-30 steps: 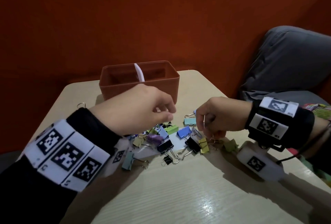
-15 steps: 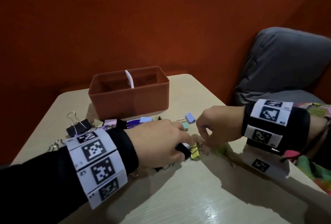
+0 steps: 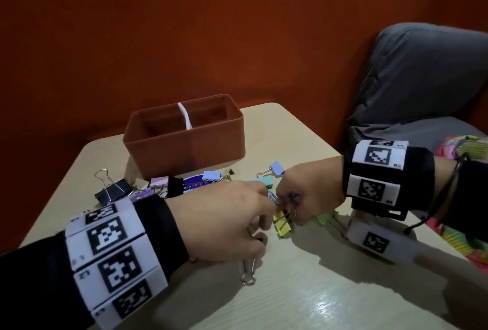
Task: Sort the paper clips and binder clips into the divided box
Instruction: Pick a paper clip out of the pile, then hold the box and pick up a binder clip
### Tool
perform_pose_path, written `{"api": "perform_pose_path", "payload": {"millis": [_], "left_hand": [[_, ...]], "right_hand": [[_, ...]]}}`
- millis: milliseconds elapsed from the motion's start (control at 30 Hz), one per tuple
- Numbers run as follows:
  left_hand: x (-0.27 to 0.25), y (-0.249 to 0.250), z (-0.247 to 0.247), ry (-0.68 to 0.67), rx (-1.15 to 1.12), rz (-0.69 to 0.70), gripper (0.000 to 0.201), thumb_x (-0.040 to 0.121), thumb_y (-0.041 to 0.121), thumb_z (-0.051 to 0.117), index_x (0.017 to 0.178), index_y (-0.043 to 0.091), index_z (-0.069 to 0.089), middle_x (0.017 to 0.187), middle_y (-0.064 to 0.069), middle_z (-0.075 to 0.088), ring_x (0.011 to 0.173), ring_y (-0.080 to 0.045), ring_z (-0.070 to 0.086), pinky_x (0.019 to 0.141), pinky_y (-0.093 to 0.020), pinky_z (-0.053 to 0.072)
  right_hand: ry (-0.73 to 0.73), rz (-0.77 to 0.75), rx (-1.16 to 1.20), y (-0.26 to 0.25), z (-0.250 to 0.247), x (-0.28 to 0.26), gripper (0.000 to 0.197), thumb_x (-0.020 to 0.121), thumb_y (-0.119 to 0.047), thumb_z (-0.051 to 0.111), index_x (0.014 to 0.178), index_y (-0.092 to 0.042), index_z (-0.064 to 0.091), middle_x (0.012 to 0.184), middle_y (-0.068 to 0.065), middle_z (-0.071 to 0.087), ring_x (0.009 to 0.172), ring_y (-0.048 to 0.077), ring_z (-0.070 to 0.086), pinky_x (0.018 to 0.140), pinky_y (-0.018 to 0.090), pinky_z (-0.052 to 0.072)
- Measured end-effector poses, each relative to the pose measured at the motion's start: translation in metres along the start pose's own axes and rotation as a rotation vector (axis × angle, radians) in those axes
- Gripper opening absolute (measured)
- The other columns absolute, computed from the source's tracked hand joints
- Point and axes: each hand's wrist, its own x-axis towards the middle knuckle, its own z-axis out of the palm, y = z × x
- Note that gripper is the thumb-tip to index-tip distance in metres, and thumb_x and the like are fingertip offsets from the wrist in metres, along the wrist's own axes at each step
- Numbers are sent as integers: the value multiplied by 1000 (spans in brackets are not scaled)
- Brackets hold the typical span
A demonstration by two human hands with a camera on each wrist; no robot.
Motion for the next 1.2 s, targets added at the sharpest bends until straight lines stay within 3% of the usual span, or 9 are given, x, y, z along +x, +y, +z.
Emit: {"api": "perform_pose_path", "payload": {"millis": [100, 233, 333, 467, 700, 767, 867, 1000, 1200], "left_hand": [[2, 3, 2, 73, -71, 97, 41, 86, 40, 61, 126, 37, 49, 123, 18, 46, 107, -6, 49, 89, -32, 47], [2, 2, 6, 9, -34, 59, 47, 91, 40, 58, 135, 38, 44, 126, 15, 49, 112, -8, 47, 93, -32, 43], [2, -1, 5, 40, -7, 14, 35, 92, 41, 55, 126, 35, 51, 117, 13, 55, 106, -7, 50, 89, -23, 41], [2, -5, 0, 37, -62, -57, 37, 93, 42, 54, 129, 37, 55, 115, 12, 61, 103, -5, 53, 82, -18, 39], [-2, -8, 0, 28, -100, -144, 41, 94, 44, 53, 134, 39, 51, 120, 12, 62, 110, -7, 54, 92, -25, 44], [-6, -9, -1, 32, -85, -149, 37, 93, 43, 53, 130, 36, 56, 118, 12, 64, 107, -5, 55, 92, -23, 44], [-12, -10, -2, 18, -97, -157, 28, 93, 45, 53, 118, 34, 61, 100, 11, 66, 90, -3, 55, 83, -23, 46], [-17, -11, -1, 12, -133, -161, 27, 91, 47, 55, 114, 35, 64, 91, 13, 65, 89, -2, 56, 75, -15, 44], [-25, -17, 0, -65, -275, -130, 24, 90, 46, 58, 112, 43, 65, 100, 10, 71, 82, -2, 63, 77, -22, 51]], "right_hand": [[14, 23, 155, 9, -2, 0, 6, 83, -21, 60, 86, -17, 61, 79, 1, 59, 74, 19, 51, 72, 36, 48], [64, 102, 397, 22, -9, -1, 18, 82, -7, 55, 71, -16, 44, 59, 2, 49, 52, 18, 42, 48, 26, 35], [36, 72, 482, 27, -10, 0, 20, 80, 4, 55, 76, -13, 46, 59, 5, 57, 44, 14, 47, 42, 20, 38], [14, 12, 562, 27, -11, 4, 25, 84, 8, 49, 99, -12, 51, 74, 11, 64, 61, 23, 56, 51, 25, 46], [86, -11, 224, 12, -15, 9, 48, 87, 3, 35, 96, -33, 65, 89, -5, 63, 77, 15, 53, 75, 32, 47], [109, 3, 188, 7, -17, 7, 39, 89, -3, 40, 99, -28, 68, 79, -15, 57, 73, 7, 50, 69, 22, 44], [205, -18, 54, 7, -18, 6, 15, 87, -25, 57, 93, -21, 70, 68, -11, 53, 68, 12, 49, 66, 26, 42], [191, 95, -82, 3, -15, 12, 35, 74, -53, 70, 83, -19, 67, 74, -5, 59, 74, 17, 54, 63, 26, 42], [131, 70, -105, -3, -13, 27, 15, 79, -28, 69, 86, -14, 70, 83, -1, 62, 74, 17, 52, 66, 27, 44]]}}
